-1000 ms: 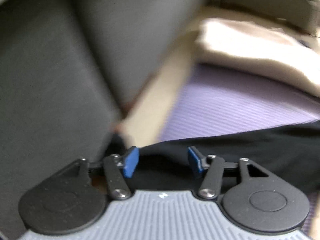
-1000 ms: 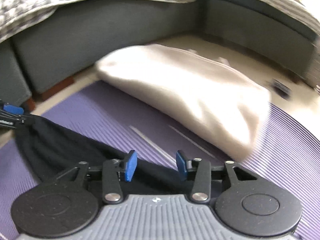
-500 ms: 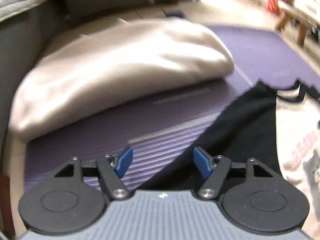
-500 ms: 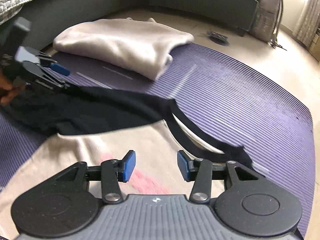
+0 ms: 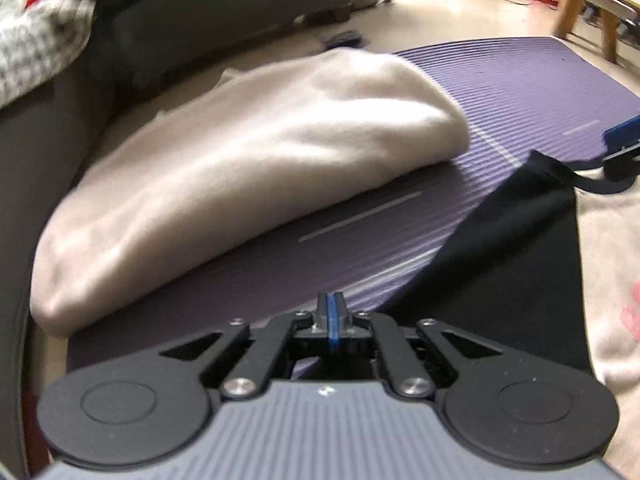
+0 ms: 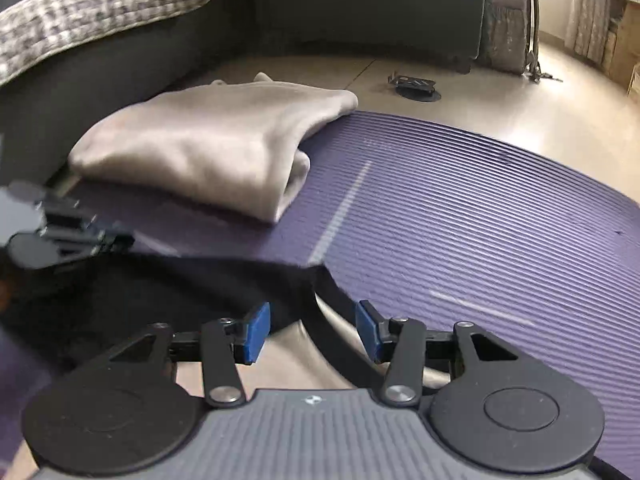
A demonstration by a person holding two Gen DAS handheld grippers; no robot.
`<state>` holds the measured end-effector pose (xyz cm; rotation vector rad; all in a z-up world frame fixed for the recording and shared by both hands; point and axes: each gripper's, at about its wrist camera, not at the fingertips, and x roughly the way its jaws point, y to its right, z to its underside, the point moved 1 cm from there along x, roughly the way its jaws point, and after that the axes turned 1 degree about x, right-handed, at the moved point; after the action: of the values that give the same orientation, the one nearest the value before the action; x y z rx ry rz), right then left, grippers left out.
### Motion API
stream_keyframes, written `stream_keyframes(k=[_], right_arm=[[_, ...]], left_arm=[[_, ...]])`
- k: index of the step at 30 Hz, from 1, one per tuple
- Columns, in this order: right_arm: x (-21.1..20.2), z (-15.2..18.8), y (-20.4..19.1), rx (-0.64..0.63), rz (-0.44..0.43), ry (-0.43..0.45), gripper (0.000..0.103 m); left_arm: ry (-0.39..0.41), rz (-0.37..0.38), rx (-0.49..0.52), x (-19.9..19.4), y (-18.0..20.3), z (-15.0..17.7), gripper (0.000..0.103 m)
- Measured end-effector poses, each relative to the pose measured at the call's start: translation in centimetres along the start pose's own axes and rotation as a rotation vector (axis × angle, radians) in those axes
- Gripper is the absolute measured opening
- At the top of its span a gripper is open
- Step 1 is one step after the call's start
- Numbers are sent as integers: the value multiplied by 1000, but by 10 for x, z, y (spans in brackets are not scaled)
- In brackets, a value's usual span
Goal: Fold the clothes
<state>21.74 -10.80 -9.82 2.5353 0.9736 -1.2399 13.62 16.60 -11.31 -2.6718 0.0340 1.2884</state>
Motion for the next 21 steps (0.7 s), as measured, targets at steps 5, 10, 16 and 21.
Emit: stream_keyframes(k=[5,10,16,21], right_arm=[[33,-7,-5,-23,-3,-12,48],[48,-2,-13,-74,-26,13,47],[48,1,-21,-146,-19,76,10],[52,1,-25,-145,40,116,11]], left_arm=[[-19,107,-36,-17,-24,16,64],[-36,151,-61,-21,-54,44,43],[39,96,28,-31,-46,53,1],[80,-49,87,-18,-34,43,2]])
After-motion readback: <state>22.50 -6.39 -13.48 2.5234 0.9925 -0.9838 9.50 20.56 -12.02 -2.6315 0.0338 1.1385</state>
